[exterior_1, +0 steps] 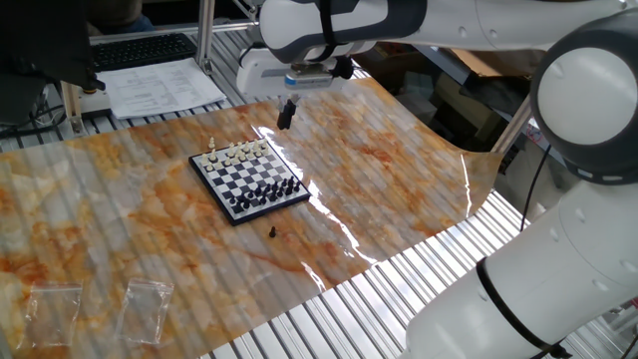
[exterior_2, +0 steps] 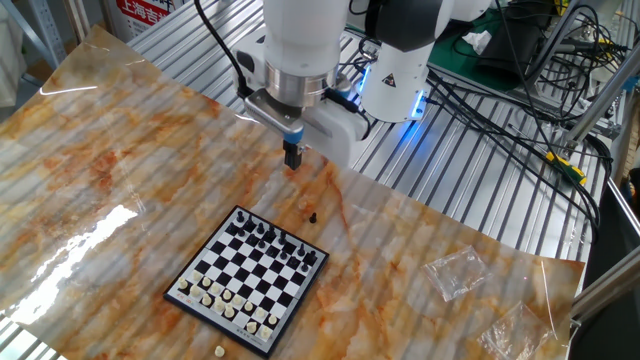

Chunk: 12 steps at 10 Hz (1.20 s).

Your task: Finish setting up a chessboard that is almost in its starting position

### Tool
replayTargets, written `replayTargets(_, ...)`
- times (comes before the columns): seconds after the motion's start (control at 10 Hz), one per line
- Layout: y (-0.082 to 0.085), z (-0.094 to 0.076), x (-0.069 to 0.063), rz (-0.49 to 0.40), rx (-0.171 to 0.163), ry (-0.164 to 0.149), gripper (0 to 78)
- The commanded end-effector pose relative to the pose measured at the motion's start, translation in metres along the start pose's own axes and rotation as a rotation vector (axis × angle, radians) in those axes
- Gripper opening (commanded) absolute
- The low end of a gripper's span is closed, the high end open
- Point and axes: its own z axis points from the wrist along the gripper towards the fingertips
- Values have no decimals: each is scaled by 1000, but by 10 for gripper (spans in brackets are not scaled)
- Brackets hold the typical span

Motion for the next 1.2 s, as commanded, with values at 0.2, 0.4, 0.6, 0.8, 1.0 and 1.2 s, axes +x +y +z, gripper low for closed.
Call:
replayTargets(0.2, 0, 1, 0, 184, 2, 20, 0)
replayTargets(0.4, 0, 1, 0, 185, 0, 22, 0)
replayTargets(0.6, 1, 5, -1, 202, 0, 25, 0)
replayTargets(0.8, 3, 15, -2, 223, -15, 26, 0)
replayTargets(1.0, 4, 23, -2, 244, -18, 26, 0)
replayTargets(1.2, 4, 26, -2, 254, -26, 24, 0)
